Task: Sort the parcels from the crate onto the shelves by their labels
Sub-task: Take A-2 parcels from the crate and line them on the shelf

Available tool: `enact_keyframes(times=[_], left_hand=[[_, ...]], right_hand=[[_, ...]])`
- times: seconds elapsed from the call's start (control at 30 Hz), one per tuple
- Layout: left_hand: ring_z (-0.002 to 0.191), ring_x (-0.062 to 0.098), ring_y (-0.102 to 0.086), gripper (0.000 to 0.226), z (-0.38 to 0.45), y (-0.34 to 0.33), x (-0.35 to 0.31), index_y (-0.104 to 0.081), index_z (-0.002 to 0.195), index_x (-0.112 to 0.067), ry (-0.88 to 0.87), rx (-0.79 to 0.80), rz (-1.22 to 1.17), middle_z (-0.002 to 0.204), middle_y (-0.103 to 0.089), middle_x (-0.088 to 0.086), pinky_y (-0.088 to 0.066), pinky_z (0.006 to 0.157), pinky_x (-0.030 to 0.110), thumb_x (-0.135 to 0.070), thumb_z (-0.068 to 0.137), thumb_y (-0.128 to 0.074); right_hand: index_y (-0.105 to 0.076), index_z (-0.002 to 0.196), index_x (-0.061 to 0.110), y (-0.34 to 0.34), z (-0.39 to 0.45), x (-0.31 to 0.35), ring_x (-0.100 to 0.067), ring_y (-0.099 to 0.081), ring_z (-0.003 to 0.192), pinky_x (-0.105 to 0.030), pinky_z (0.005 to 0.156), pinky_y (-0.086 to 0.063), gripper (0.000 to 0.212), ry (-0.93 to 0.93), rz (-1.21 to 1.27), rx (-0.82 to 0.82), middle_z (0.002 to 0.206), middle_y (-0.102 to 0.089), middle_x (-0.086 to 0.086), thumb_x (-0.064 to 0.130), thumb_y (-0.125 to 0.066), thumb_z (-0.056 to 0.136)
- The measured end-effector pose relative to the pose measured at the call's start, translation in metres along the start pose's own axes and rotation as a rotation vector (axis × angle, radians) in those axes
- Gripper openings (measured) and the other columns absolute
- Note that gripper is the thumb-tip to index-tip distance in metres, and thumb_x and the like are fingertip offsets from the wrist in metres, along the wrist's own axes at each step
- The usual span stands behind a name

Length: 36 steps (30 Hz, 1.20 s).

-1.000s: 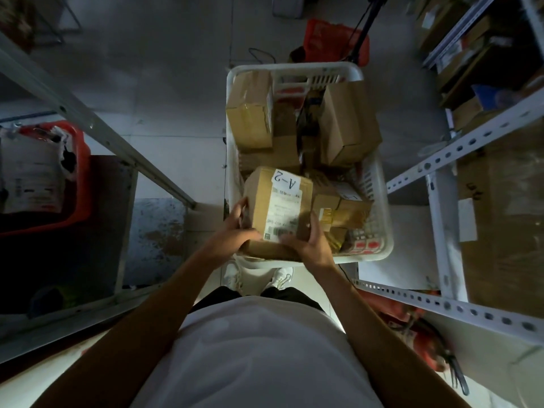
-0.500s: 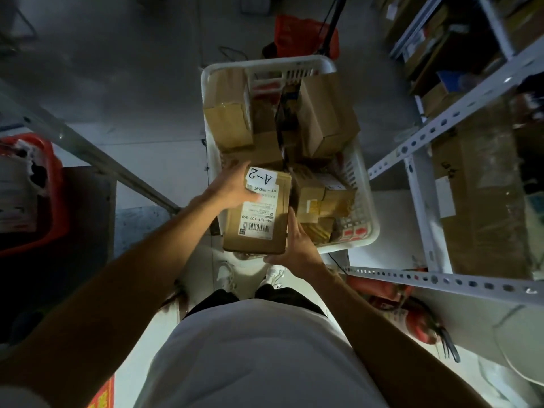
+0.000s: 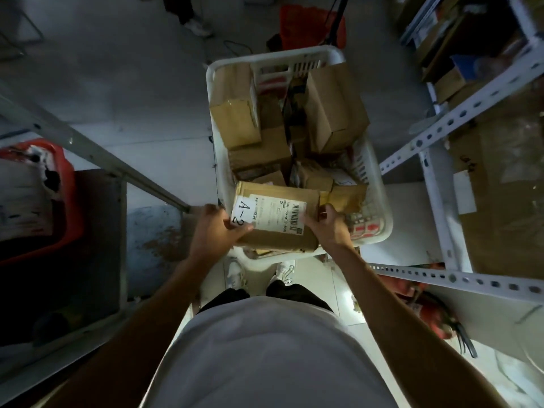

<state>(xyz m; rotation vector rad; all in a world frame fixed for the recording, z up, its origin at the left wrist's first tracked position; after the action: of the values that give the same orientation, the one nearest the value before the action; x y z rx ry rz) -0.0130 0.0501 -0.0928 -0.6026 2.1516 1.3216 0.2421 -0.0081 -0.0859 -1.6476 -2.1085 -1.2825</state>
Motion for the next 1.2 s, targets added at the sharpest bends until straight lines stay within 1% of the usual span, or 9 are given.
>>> enact_keyframes(times=[0.13,0.23,0.33,0.6,0.7,0.83,0.97,1.07,1.2], left_hand=[[0.136,0.025,-0.037,0.104,0.03,0.013,-0.024,-0.028,0.151,-0.008,-0.068,0.125,0.078,0.152,-0.031,0.015,-0.037,0.108,0.032,-0.033,0.07,-0.089],[0.129,0.021,-0.047,0.096,0.055,0.009,-0.044,-0.034,0.15,-0.015,-0.143,0.259,0.131,0.149,-0.044,0.01,-0.046,0.101,0.033,-0.028,0.071,-0.088],[0.101,0.013,-0.059,0.071,0.063,0.006,-0.051,-0.052,0.132,-0.015,-0.138,0.278,0.145,0.123,-0.061,0.004,-0.049,0.073,0.022,-0.03,0.072,-0.087],[0.056,0.001,-0.043,0.038,0.009,0.018,-0.036,-0.049,0.085,-0.02,-0.036,0.028,0.321,0.07,-0.05,-0.01,-0.026,0.047,0.019,-0.046,0.082,-0.076],[0.061,0.0,-0.048,0.037,-0.005,0.011,-0.029,-0.05,0.092,-0.019,-0.013,0.048,0.274,0.08,-0.056,-0.009,-0.036,0.053,0.019,-0.045,0.084,-0.074],[0.105,0.014,-0.061,0.079,-0.006,-0.008,-0.017,-0.038,0.139,-0.014,0.075,0.248,-0.038,0.123,-0.057,-0.004,-0.056,0.085,0.033,-0.045,0.079,-0.079],[0.116,0.016,-0.063,0.092,-0.016,-0.033,-0.011,-0.017,0.153,-0.024,0.159,0.349,-0.511,0.141,-0.054,0.004,-0.058,0.087,0.031,-0.011,0.083,-0.076],[0.117,0.005,-0.062,0.095,-0.024,-0.046,-0.007,-0.016,0.152,-0.033,0.097,0.33,-0.545,0.138,-0.055,-0.002,-0.058,0.086,0.031,-0.001,0.083,-0.074],[0.122,0.009,-0.058,0.097,-0.027,-0.043,-0.014,-0.017,0.141,-0.043,0.062,0.34,-0.586,0.131,-0.054,-0.01,-0.056,0.081,0.021,0.01,0.081,-0.071]], right_hand=[[-0.03,0.145,0.01,-0.011,-0.014,-0.009,-0.015,-0.06,0.1,-0.019,0.075,-0.054,0.096,0.047,0.179,0.166,0.116,-0.056,0.001,0.015,-0.091,0.07],[-0.006,0.158,0.017,-0.021,-0.017,-0.022,-0.017,-0.048,0.12,-0.03,0.096,-0.047,0.136,0.097,-0.029,0.175,0.13,-0.047,0.006,0.013,-0.097,0.056],[-0.024,0.155,0.024,-0.014,-0.017,-0.021,-0.019,-0.057,0.109,-0.031,0.088,-0.051,0.123,0.104,-0.102,0.062,0.123,-0.06,0.004,0.019,-0.097,0.056],[-0.068,0.101,0.018,-0.001,-0.004,-0.026,-0.025,-0.07,0.085,-0.05,0.075,-0.06,0.023,-0.08,0.123,-0.169,0.098,-0.075,-0.008,0.036,-0.074,0.087],[-0.064,0.104,0.017,-0.02,-0.003,-0.004,-0.022,-0.068,0.089,-0.037,0.082,-0.057,0.029,-0.039,0.171,-0.039,0.109,-0.071,-0.012,0.045,-0.058,0.097],[-0.044,0.137,0.031,-0.043,-0.013,0.01,0.006,-0.068,0.087,-0.014,0.069,-0.054,0.066,0.131,0.305,0.193,0.112,-0.07,0.008,0.024,-0.081,0.083],[-0.03,0.146,0.04,-0.05,-0.015,-0.003,-0.002,-0.067,0.101,-0.023,0.077,-0.058,0.094,0.191,0.364,0.228,0.117,-0.067,0.015,0.021,-0.085,0.073],[-0.034,0.142,0.033,-0.053,-0.02,-0.01,0.0,-0.067,0.101,-0.019,0.078,-0.057,0.084,0.199,0.416,0.225,0.111,-0.068,0.018,0.009,-0.083,0.079],[-0.037,0.143,0.024,-0.056,-0.029,-0.002,-0.019,-0.066,0.115,-0.035,0.088,-0.058,0.078,0.249,0.553,0.239,0.124,-0.069,-0.002,-0.007,-0.075,0.082]])
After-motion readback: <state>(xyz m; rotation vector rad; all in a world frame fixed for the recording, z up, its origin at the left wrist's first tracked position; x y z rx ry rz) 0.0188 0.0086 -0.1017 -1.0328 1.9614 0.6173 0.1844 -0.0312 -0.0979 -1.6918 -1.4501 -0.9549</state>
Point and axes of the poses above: each hand's wrist, its own z-axis towards the middle knuckle, its own y-axis out of the back of the hand, x = y × z, the point moved 4 cm from there along z, towards the middle knuckle
